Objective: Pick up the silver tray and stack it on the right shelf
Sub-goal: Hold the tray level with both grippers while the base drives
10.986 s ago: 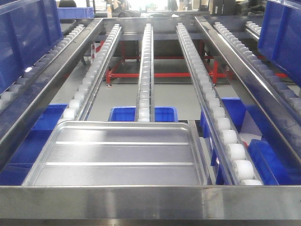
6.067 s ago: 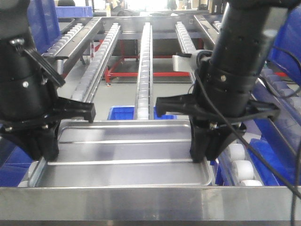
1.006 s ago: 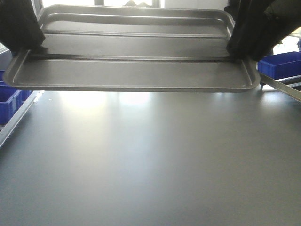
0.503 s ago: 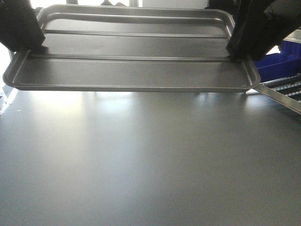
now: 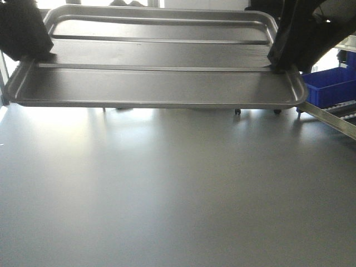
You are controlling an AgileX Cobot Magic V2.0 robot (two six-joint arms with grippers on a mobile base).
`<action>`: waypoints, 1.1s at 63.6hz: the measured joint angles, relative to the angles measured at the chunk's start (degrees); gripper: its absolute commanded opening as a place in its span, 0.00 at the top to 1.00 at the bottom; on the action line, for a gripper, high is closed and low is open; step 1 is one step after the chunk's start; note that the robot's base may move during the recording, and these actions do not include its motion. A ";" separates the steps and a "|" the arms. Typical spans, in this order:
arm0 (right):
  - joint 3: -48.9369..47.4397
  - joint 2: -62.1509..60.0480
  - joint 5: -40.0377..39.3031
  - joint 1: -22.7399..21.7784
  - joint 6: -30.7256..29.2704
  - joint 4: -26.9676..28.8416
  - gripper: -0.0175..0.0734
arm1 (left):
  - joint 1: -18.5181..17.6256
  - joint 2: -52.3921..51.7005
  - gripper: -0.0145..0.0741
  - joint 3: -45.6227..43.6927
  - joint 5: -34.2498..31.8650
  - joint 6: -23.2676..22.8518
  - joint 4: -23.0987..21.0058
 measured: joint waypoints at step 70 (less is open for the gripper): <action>0.00 0.00 -0.10 0.00 0.00 0.12 0.75 | 0.00 0.00 0.94 0.00 0.00 0.00 0.00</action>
